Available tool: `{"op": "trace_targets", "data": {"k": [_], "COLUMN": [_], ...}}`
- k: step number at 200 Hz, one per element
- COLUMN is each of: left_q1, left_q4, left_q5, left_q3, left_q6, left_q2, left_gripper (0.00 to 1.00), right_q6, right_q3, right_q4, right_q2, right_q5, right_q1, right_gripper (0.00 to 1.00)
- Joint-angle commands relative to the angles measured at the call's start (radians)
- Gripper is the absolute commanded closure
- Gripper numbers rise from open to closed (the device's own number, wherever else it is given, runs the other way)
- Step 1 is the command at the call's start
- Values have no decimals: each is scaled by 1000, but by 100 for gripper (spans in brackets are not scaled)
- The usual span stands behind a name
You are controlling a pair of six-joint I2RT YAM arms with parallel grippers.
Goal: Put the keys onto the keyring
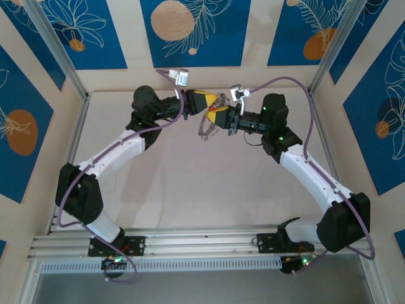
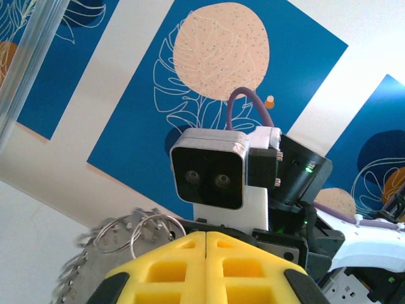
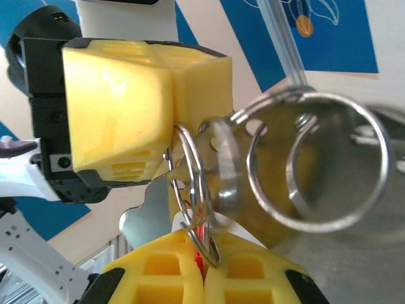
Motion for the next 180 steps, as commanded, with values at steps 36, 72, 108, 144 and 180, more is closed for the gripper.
{"op": "trace_targets", "data": {"k": [36, 72, 108, 144, 180], "left_q1": [-22, -25, -25, -25, -25], "left_q4": [62, 66, 59, 50, 53], "left_q5": [-44, -52, -59, -59, -55], "left_q3": [-20, -31, -35, -33, -35], "left_q6": [6, 8, 12, 16, 12], "left_q2": [-41, -43, -47, -47, -49], "left_gripper": [100, 100, 100, 100, 100], "right_q6": [-77, -92, -91, -78, 5], "right_q3": [34, 38, 20, -16, -92], "right_q4": [-90, -111, -117, -129, -43], "right_q2": [-49, -52, -83, -160, -252], "right_q5": [141, 144, 129, 54, 6], "right_q1": [70, 76, 60, 6, -110], "right_gripper": [100, 97, 65, 57, 56]}}
